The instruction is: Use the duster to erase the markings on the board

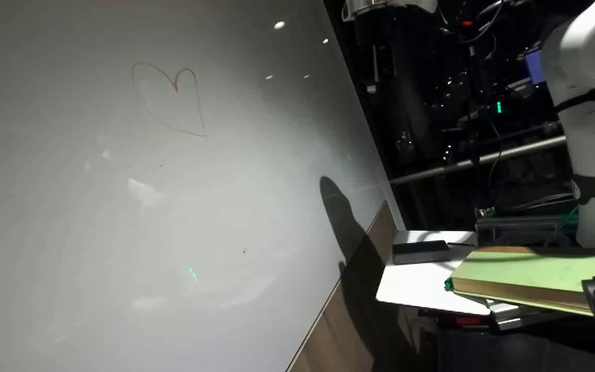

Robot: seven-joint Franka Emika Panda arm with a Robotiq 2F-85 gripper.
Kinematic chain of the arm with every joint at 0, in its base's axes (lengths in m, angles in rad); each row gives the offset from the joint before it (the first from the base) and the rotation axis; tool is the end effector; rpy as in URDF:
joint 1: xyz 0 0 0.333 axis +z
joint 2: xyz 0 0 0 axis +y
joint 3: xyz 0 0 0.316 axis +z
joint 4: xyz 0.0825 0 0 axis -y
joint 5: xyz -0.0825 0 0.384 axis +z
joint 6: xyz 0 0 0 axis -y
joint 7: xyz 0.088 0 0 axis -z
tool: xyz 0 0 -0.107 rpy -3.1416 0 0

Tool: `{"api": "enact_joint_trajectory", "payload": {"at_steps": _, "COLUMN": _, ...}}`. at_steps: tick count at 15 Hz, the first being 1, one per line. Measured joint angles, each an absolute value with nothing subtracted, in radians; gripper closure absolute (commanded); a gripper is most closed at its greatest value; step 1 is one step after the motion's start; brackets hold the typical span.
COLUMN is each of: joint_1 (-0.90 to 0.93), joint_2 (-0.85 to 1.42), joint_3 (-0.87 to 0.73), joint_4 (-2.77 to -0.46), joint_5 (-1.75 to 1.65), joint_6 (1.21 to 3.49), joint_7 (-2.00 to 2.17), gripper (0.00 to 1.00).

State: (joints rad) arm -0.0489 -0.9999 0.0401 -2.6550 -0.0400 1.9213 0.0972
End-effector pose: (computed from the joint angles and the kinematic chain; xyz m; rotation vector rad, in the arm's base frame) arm 0.2814 -0.0034 0.5429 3.0461 -0.1695 0.4115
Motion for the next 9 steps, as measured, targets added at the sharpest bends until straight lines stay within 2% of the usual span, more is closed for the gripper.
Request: {"api": "enact_joint_trajectory", "payload": {"at_steps": 9, "joint_1": -0.047, "joint_2": -1.0, "joint_3": 0.04, "joint_4": -2.659, "joint_5": -0.04, "joint_6": 1.925, "joint_7": 0.095, "gripper": 0.0}}
